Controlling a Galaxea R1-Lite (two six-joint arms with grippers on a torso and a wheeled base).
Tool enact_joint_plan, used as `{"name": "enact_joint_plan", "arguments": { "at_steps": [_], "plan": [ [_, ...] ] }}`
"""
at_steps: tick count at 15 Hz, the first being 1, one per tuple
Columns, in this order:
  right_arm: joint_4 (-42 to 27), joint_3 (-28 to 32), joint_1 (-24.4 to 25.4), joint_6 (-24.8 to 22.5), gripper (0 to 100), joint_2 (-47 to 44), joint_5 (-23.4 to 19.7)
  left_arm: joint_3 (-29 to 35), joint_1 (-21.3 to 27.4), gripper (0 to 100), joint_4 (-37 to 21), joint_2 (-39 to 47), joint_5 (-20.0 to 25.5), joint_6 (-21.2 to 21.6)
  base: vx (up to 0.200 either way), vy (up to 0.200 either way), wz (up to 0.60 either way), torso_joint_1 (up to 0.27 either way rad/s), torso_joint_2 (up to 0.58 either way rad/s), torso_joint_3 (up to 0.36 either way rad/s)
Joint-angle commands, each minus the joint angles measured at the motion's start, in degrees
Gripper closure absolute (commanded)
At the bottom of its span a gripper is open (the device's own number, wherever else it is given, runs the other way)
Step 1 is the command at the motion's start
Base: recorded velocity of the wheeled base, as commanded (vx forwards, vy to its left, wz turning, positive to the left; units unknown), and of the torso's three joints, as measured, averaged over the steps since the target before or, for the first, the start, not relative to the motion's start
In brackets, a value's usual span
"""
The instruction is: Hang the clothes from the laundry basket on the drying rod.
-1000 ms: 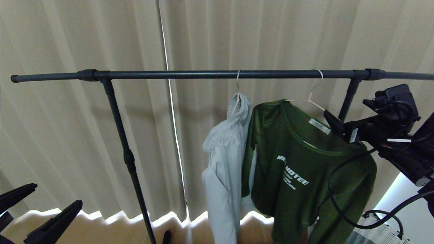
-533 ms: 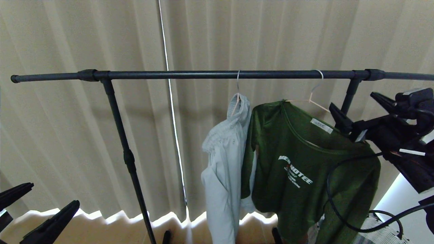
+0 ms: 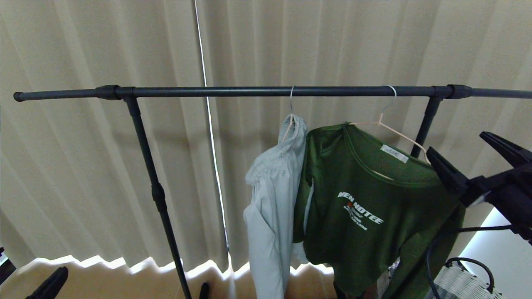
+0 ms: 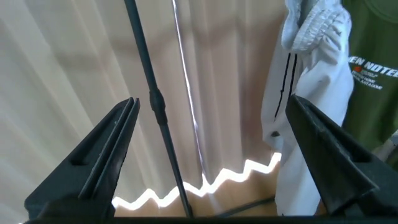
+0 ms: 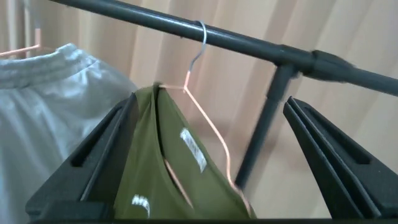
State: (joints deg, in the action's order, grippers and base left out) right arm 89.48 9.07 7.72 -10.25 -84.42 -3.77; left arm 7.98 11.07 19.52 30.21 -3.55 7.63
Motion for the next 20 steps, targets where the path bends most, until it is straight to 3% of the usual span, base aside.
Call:
{"name": "enact_joint_plan", "arguments": {
  "at_steps": [1, 3, 7, 8, 10, 12, 14, 15, 17, 19, 20],
  "plan": [
    [0.5, -8.8, 0.4, 0.0, 0, 9.0, -0.1, -1.6, -2.0, 0, -1.9, -3.8, -3.0, 0.0, 0.000, 0.000, 0.00, 0.000, 0.00, 0.000],
    [0.3, -9.1, 0.4, 0.5, 0, 14.8, 0.0, -1.9, -4.5, 0, -2.7, -4.4, -4.8, -0.1, 0.000, 0.000, 0.00, 0.000, 0.00, 0.000],
    [-21.1, -8.5, 0.4, 4.3, 0, 31.2, -0.5, -2.4, -12.2, 0, -2.8, -6.6, -5.8, -0.1, 0.000, 0.000, 0.00, 0.000, 0.00, 0.000],
    [-33.1, -5.0, 0.3, 4.1, 0, 36.7, -1.0, -2.4, -14.6, 0, -4.4, -7.9, -5.5, -0.1, 0.000, 0.000, 0.00, 0.000, 0.00, 0.000],
    [-50.2, -2.1, 0.3, 2.1, 0, 44.3, -0.9, -2.6, -14.8, 0, -7.5, -12.0, -5.0, 0.0, 0.000, 0.000, 0.00, 0.000, 0.00, 0.000],
    [-65.0, 1.2, 0.1, 0.8, 0, 51.5, -0.8, -2.7, -14.4, 0, -12.6, -16.9, -4.8, -0.1, 0.000, 0.000, 0.00, 0.000, 0.00, 0.000],
    [-75.5, 3.9, 0.1, 0.8, 0, 55.6, -0.8, -3.5, -14.8, 0, -19.8, -22.2, -4.9, -0.6, 0.000, 0.000, 0.00, 0.000, 0.00, 0.000],
    [-78.2, 3.9, 0.1, 0.8, 0, 56.1, -0.6, -4.5, -15.3, 0, -21.9, -24.2, -5.0, -1.0, 0.000, 0.000, 0.00, 0.000, 0.00, 0.000],
    [-81.6, 3.1, -0.2, 0.9, 0, 56.1, 0.5, -6.8, -15.5, 0, -21.5, -24.9, -4.4, -6.6, 0.000, 0.000, 0.00, 0.000, 0.00, 0.000],
    [-81.6, 1.7, -0.9, 0.9, 0, 56.5, 3.0, -8.0, -15.5, 0, -20.0, -24.9, -2.3, -6.6, 0.000, 0.000, 0.00, 0.000, 0.00, 0.000],
    [-81.7, -4.3, -3.6, 2.4, 0, 60.6, 6.9, -8.0, -15.5, 0, -18.9, -24.9, -0.1, -6.4, 0.000, 0.000, 0.00, 0.000, 0.00, 0.000]
  ]
}}
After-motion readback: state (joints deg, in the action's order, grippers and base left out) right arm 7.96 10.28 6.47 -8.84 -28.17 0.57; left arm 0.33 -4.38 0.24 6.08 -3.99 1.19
